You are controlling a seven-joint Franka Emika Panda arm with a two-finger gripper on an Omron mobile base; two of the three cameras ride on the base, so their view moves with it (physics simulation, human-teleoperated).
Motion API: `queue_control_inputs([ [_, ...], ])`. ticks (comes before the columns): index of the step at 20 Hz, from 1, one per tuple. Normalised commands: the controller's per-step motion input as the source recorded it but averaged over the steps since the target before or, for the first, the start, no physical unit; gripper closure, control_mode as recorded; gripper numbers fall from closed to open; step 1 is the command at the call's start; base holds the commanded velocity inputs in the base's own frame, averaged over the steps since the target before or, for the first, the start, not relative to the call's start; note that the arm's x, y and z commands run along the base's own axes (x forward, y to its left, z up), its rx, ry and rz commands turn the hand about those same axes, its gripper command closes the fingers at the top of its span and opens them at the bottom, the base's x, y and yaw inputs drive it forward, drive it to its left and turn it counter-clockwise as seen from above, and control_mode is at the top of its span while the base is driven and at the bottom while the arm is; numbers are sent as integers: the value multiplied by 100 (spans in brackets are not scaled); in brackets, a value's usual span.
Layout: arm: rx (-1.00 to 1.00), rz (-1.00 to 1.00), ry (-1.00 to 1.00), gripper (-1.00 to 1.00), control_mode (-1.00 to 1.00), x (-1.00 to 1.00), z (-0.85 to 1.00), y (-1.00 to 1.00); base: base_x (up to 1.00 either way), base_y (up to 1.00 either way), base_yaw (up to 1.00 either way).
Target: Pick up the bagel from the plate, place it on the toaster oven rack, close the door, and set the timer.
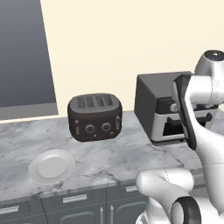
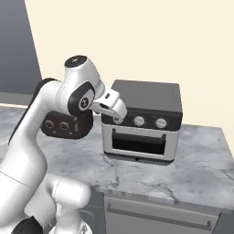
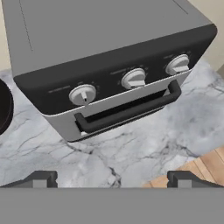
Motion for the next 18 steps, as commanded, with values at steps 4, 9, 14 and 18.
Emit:
queue_control_inputs([
  [4, 0, 7, 0, -100, -100, 8, -23, 10, 0, 0, 0],
  [9, 0, 4, 0, -100, -100, 29, -7, 5, 0, 0, 0],
  [14, 0, 2, 0, -100, -100, 34, -9, 0, 0, 0, 0],
  [18, 0, 3, 0, -100, -100, 33, -26, 0, 0, 0, 0],
])
